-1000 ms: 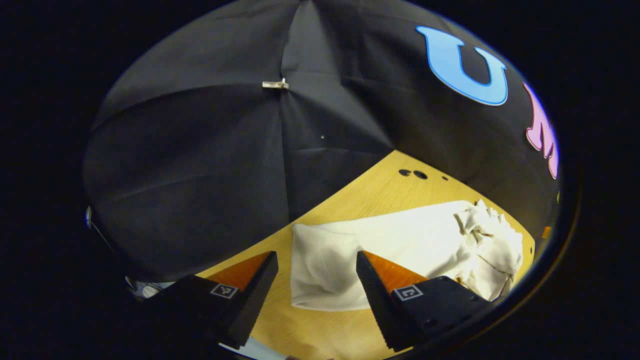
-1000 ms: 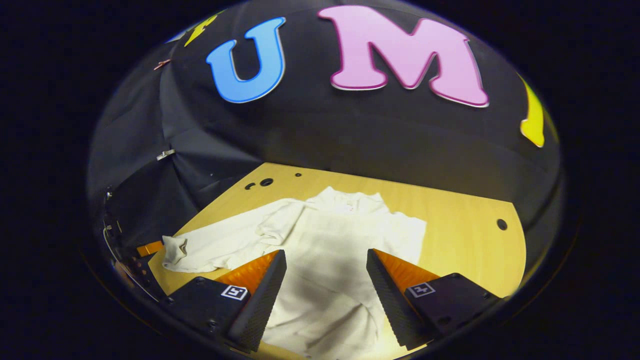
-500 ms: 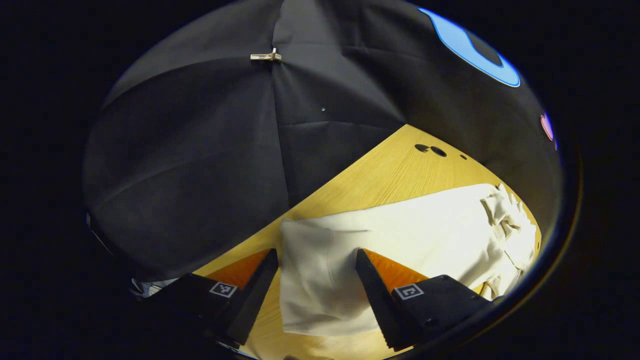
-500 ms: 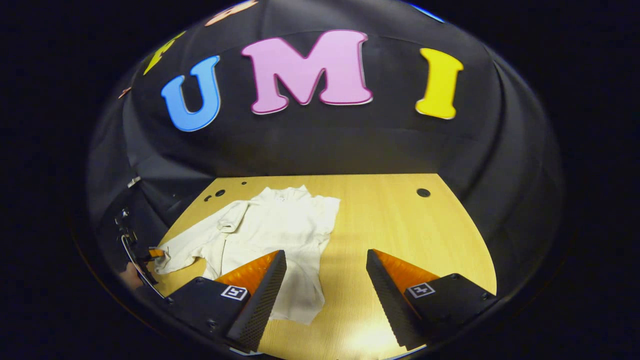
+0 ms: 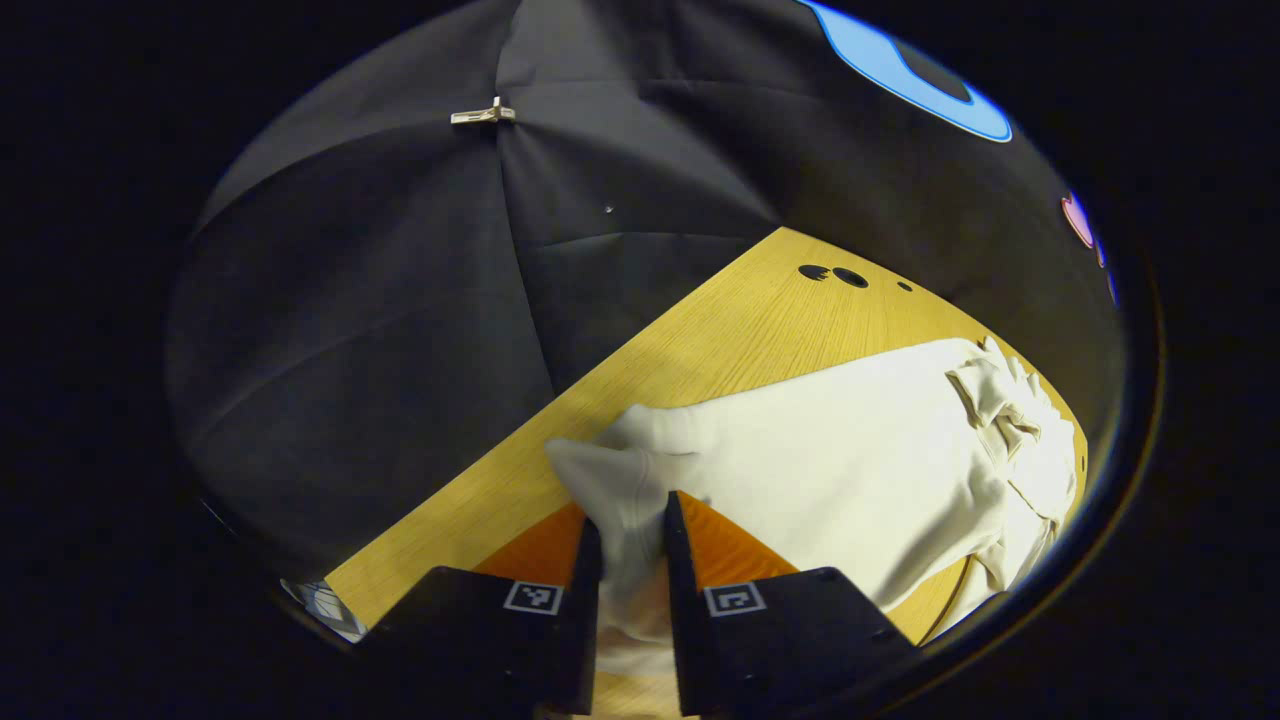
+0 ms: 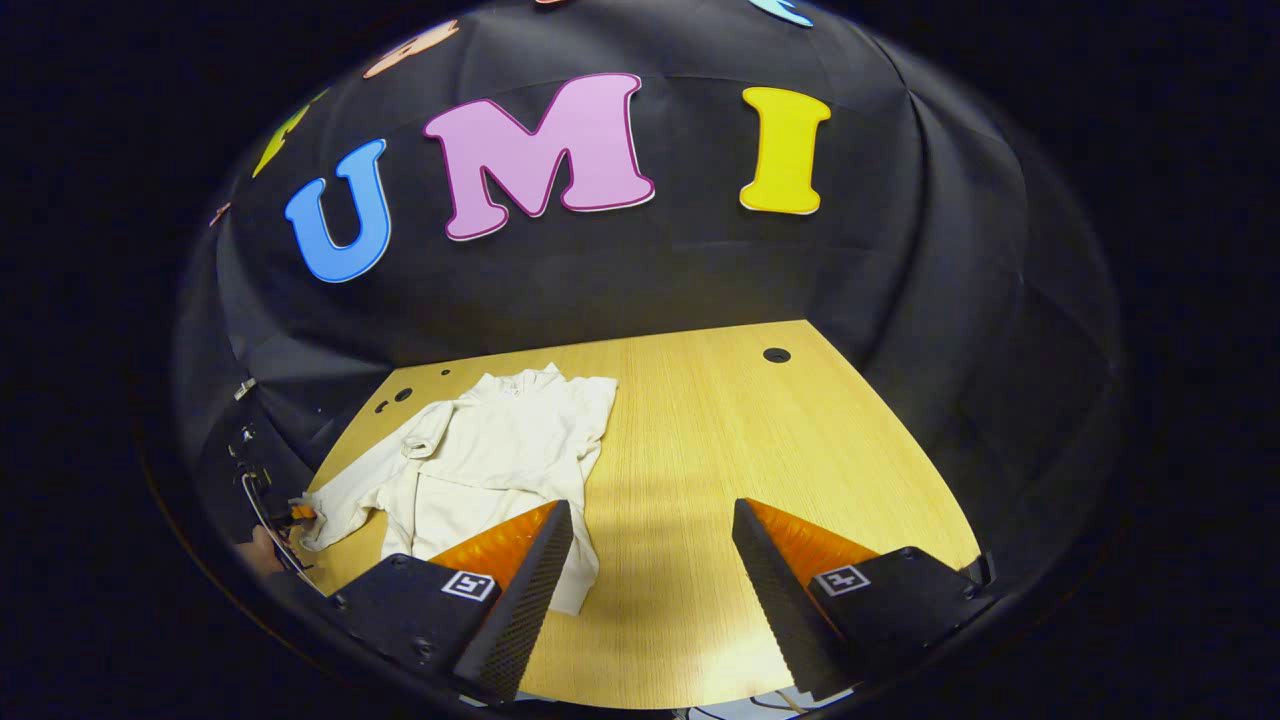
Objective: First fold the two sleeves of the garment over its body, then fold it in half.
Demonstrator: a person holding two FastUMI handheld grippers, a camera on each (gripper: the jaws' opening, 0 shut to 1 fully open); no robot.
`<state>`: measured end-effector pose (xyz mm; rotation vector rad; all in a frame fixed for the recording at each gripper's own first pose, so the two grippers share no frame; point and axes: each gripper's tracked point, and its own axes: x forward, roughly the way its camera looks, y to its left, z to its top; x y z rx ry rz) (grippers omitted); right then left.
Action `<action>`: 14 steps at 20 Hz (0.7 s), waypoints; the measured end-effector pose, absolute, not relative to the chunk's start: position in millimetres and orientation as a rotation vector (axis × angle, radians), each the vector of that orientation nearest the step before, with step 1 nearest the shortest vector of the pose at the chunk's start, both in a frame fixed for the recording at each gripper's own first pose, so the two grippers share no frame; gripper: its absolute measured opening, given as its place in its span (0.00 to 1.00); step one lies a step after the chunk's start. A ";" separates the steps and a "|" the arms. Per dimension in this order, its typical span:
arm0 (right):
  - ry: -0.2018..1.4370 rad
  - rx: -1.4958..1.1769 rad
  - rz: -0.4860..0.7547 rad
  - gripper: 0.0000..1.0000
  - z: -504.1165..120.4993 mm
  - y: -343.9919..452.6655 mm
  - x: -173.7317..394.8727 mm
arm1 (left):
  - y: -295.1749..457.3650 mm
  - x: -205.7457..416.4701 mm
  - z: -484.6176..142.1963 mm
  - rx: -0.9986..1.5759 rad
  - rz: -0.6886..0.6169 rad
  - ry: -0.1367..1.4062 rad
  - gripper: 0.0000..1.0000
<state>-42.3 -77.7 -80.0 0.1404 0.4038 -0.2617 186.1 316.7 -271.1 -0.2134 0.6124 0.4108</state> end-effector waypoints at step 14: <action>0.392 0.222 -0.301 0.98 -96.4 -108.0 -54.0 | 253.4 233.4 -168.2 -0.215 0.302 0.586 0.07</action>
